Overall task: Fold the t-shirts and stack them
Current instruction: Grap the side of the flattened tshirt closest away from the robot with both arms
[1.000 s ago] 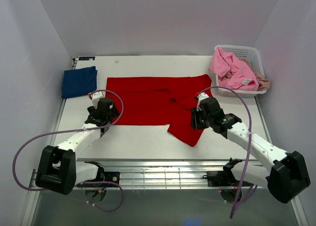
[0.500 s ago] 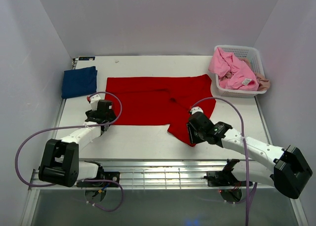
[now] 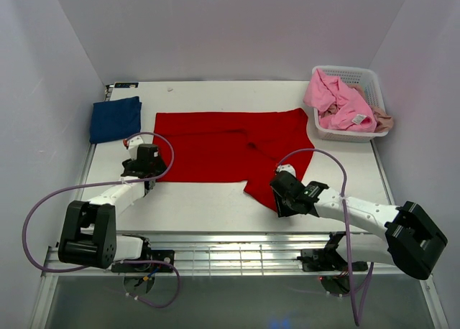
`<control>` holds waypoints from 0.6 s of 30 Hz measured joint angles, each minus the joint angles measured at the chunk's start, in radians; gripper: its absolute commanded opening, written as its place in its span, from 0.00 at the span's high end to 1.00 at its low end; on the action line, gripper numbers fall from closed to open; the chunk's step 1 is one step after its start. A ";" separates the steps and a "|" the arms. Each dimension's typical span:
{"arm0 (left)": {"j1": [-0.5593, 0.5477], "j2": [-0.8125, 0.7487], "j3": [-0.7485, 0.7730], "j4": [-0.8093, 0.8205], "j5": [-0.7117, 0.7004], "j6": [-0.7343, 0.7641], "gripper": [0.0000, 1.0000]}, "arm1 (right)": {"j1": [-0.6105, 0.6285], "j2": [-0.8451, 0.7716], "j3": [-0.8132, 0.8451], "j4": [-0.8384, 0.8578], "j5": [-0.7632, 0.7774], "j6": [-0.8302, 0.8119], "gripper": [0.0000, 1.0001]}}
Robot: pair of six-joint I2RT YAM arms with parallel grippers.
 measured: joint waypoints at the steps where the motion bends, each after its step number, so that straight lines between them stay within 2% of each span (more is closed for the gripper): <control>1: 0.002 0.000 0.000 0.002 0.001 0.000 0.16 | 0.000 0.002 -0.004 0.001 0.001 0.001 0.57; 4: 0.004 -0.002 0.000 0.005 0.002 0.000 0.16 | 0.001 0.005 -0.018 0.013 0.005 0.007 0.60; 5: 0.004 -0.005 0.000 0.004 0.002 0.000 0.16 | 0.001 0.005 -0.019 0.020 0.005 0.008 0.66; 10: 0.007 -0.011 0.000 0.004 -0.002 0.000 0.16 | 0.001 0.010 -0.020 0.039 0.006 0.016 0.79; 11: 0.008 -0.011 0.000 0.004 -0.005 0.000 0.16 | 0.001 0.009 -0.024 0.047 0.006 0.018 0.86; 12: 0.010 -0.011 0.000 0.004 -0.009 0.000 0.16 | 0.001 0.009 -0.026 0.052 0.005 0.016 0.89; 18: 0.039 -0.009 0.000 0.011 -0.011 0.002 0.20 | 0.001 0.009 -0.027 0.060 0.007 0.019 0.92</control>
